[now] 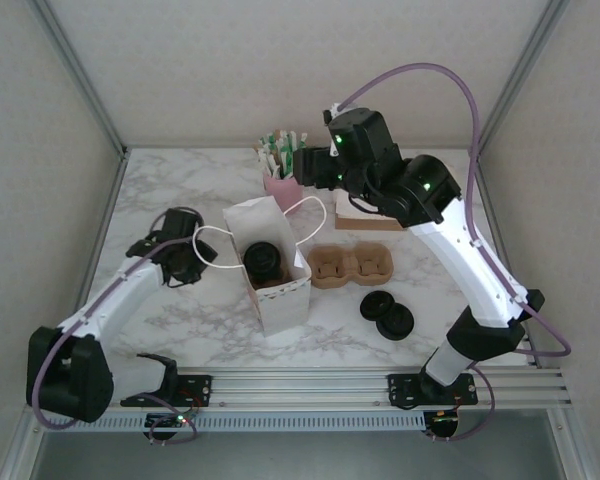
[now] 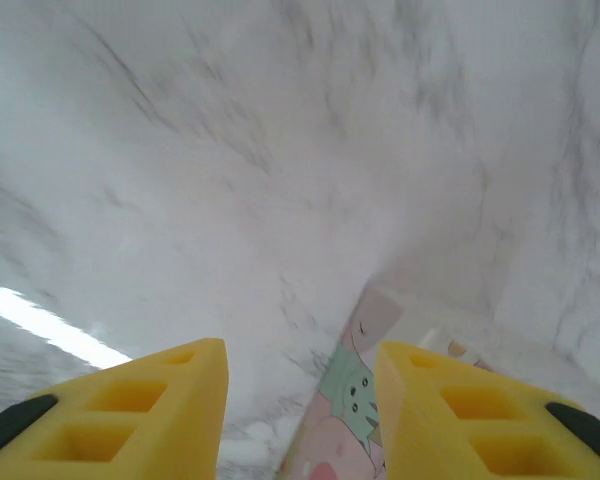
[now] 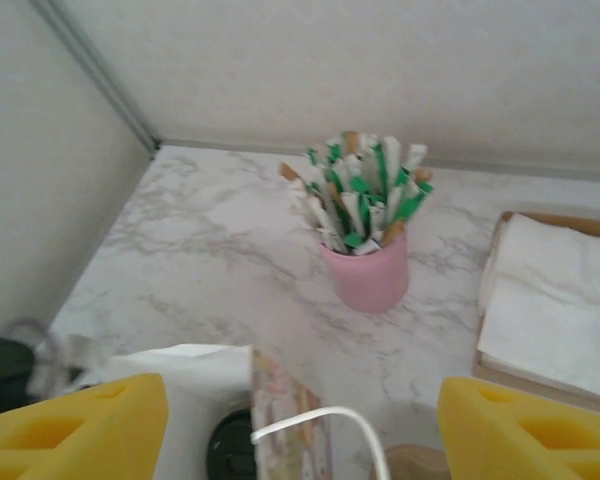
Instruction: Pack the takeout coffee
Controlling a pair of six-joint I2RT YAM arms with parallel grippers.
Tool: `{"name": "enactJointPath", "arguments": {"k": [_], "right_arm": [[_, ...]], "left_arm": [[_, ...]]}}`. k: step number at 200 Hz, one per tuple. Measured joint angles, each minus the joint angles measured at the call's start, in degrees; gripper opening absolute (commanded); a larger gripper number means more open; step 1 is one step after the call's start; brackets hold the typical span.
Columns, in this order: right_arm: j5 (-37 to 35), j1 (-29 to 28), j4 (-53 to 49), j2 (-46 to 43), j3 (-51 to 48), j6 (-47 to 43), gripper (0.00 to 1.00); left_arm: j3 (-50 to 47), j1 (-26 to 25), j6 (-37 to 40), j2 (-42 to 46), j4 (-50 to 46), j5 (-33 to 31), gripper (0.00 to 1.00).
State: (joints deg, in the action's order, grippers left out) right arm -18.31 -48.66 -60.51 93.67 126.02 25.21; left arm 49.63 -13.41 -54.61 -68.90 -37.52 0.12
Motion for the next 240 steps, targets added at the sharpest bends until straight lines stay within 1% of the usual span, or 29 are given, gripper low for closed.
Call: {"name": "enactJointPath", "arguments": {"k": [28,41,56,66,85,117,131,150,172,205,227,240], "right_arm": [[2.5,3.4,0.3,0.0,-5.7,1.4,0.68],[3.2,4.3,0.3,-0.4,-8.0,1.7,0.67],[3.6,4.7,0.4,-1.3,-10.5,2.6,0.66],[3.6,4.9,0.2,-2.5,-12.5,3.1,0.65],[3.8,5.0,0.3,-6.0,-17.4,4.4,0.64],[2.9,5.3,0.3,-13.3,-25.9,7.0,0.63],[2.4,5.3,0.3,-16.3,-29.2,8.3,0.63],[1.6,5.3,0.2,-19.1,-32.8,10.1,0.63],[1.3,5.3,-0.2,-21.1,-35.5,11.7,0.63],[0.9,5.3,-0.4,-22.5,-37.3,13.4,0.62],[0.7,5.3,-0.4,-22.8,-37.4,14.1,0.62],[0.7,5.3,-0.4,-22.9,-37.4,14.5,0.62]], "left_arm": [[10.6,2.7,7.0,1.8,-7.1,-6.7,0.38],[17.2,3.0,10.1,0.8,-9.2,-7.8,0.38],[27.8,3.0,13.1,-2.9,-11.3,-7.9,0.37],[34.6,3.0,14.8,-6.4,-11.8,-6.9,0.37],[46.8,2.9,17.2,-14.2,-12.8,-2.9,0.37],[62.0,0.7,19.3,-27.1,-16.3,4.3,0.33],[68.0,-0.8,19.9,-33.0,-18.1,7.0,0.33],[73.8,-2.6,20.2,-39.5,-20.2,9.7,0.33],[77.6,-4.1,20.2,-45.0,-22.1,11.5,0.32],[80.7,-4.5,20.1,-49.8,-23.3,12.3,0.32],[84.6,-4.5,19.8,-52.7,-23.7,12.3,0.31],[86.6,-4.5,19.1,-54.0,-23.6,12.6,0.29]]}}
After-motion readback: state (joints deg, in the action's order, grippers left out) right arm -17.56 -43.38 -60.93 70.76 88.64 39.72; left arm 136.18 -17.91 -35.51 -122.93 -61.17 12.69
